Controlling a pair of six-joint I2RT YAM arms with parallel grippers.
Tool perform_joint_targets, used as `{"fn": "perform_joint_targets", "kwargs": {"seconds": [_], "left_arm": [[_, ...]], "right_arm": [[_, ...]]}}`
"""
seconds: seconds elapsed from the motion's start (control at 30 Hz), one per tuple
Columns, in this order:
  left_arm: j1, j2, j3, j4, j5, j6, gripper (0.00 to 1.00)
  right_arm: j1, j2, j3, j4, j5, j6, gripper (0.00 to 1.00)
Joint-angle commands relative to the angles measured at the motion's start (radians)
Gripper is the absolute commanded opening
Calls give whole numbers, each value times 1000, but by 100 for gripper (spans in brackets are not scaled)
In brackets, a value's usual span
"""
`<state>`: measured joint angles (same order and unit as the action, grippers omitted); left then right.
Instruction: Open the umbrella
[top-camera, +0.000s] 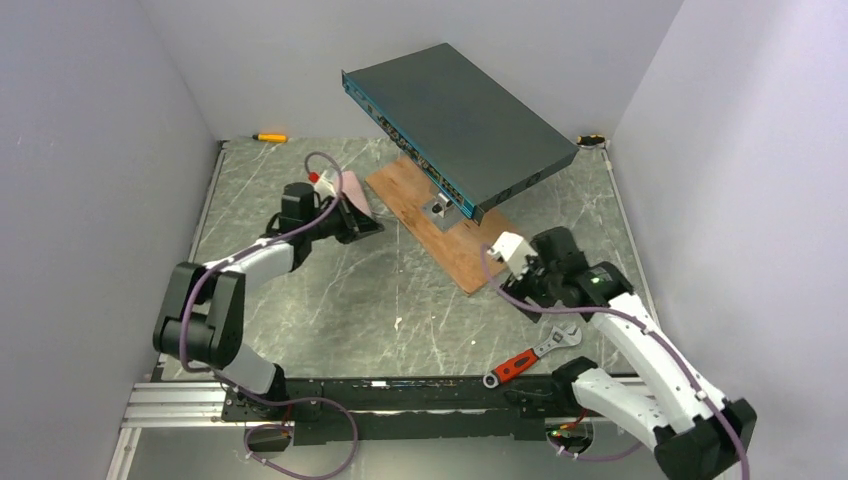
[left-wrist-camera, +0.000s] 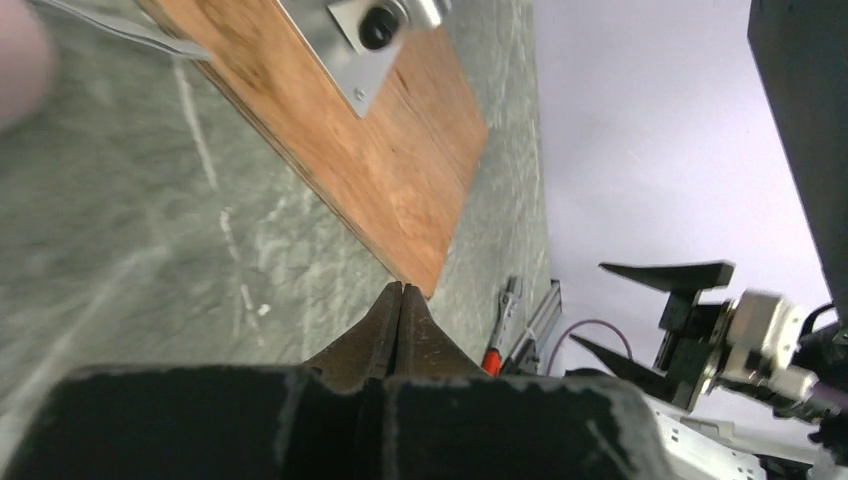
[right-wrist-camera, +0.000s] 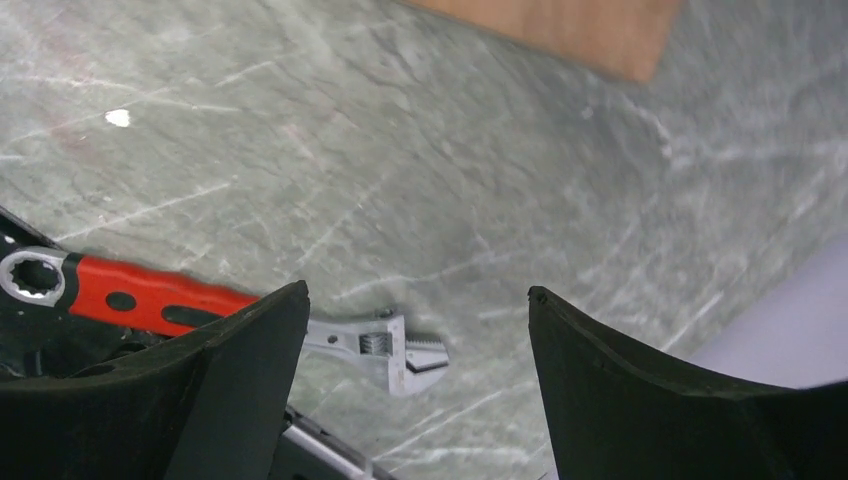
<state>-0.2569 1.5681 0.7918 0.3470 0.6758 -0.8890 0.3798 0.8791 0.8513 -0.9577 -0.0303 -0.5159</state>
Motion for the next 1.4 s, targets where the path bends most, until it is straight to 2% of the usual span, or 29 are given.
{"fn": "perform_joint_targets", "kwargs": {"seconds": [0.0,0.2,0.3,0.5,0.63,0.67,0.9,1.07,1.37], "left_arm": [[91,-124,29,-174,17,145,0],[208,-243,41,-333,11,245,0],[267,-282,46,-408,11,286,0],[370,-350,28,-471,15,338,0],[436,-368,60,-515,16,359,0],[454,-372,66,-524,20,363,0],[542,-393,75,-572,28,394,0],[557,-389,91,-592,28,405,0],[567,-363,123,-605,24,421,0]], "right_arm": [[233,25,-70,111,137,1,82],[609,128,-172,286,309,-31,77],[701,227,-151,392,382,-43,70],[739,468,-6,504,414,-9,41],[749,676,113,473,430,46,6],[752,710,132,475,435,57,0],[762,859,164,522,463,81,0],[746,908,78,591,520,43,0],[521,991,30,700,587,-107,0]]}}
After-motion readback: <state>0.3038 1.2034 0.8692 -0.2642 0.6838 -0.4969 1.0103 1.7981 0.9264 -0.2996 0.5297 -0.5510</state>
